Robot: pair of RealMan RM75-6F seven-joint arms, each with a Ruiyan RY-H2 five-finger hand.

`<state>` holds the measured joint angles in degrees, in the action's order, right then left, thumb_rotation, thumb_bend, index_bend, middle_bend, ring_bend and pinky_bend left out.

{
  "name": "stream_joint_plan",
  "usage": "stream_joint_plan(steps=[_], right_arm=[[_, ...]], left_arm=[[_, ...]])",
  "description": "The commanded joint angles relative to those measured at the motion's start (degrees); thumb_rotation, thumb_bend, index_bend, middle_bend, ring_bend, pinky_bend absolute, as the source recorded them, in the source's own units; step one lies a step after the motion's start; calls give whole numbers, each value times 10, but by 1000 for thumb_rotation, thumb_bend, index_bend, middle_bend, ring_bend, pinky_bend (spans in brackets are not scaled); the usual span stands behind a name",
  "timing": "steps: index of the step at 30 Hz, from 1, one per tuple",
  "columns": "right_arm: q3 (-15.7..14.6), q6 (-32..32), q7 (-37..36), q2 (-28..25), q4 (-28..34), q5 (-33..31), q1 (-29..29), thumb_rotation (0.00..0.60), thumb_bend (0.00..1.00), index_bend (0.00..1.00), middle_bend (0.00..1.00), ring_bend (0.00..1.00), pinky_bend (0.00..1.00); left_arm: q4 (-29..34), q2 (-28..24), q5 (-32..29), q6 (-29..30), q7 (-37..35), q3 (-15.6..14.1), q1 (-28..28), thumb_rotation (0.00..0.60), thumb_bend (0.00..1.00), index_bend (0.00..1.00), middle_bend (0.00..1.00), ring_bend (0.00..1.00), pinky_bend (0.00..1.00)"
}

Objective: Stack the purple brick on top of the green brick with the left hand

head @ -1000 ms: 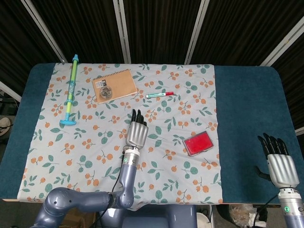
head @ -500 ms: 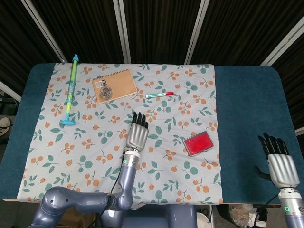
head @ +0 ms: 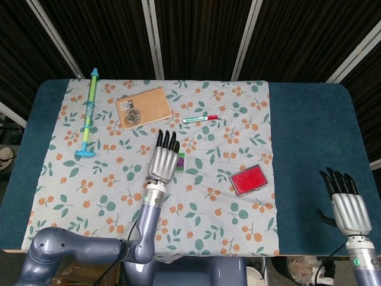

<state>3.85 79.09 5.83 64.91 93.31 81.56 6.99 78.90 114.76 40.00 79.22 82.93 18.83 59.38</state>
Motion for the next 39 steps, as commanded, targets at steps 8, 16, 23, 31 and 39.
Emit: stream_joint_plan(steps=[8, 16, 23, 31, 39], right_arm=[[0, 0, 3, 1, 1, 1, 1, 600, 250, 65, 12, 1, 0], [0, -1, 2, 0, 2, 1, 1, 600, 250, 65, 12, 1, 0], [1, -2, 0, 0, 1, -5, 1, 600, 249, 65, 12, 1, 0], [0, 1, -6, -3, 4, -2, -1, 600, 250, 65, 12, 1, 0], [-1, 1, -12, -6, 6, 0, -1, 600, 249, 65, 12, 1, 0]], left_arm=[[12, -18, 12, -29, -43, -29, -17, 600, 487, 48, 0, 0, 0], [-7, -11, 13, -46, -50, -49, -20, 600, 490, 31, 0, 0, 0], [-18, -2, 19, -42, -42, -56, -17, 600, 491, 24, 0, 0, 0], [-30, 6, 14, -38, -30, -65, -22, 600, 491, 23, 0, 0, 0], [-50, 14, 10, -44, -28, -68, -27, 600, 491, 22, 0, 0, 0]])
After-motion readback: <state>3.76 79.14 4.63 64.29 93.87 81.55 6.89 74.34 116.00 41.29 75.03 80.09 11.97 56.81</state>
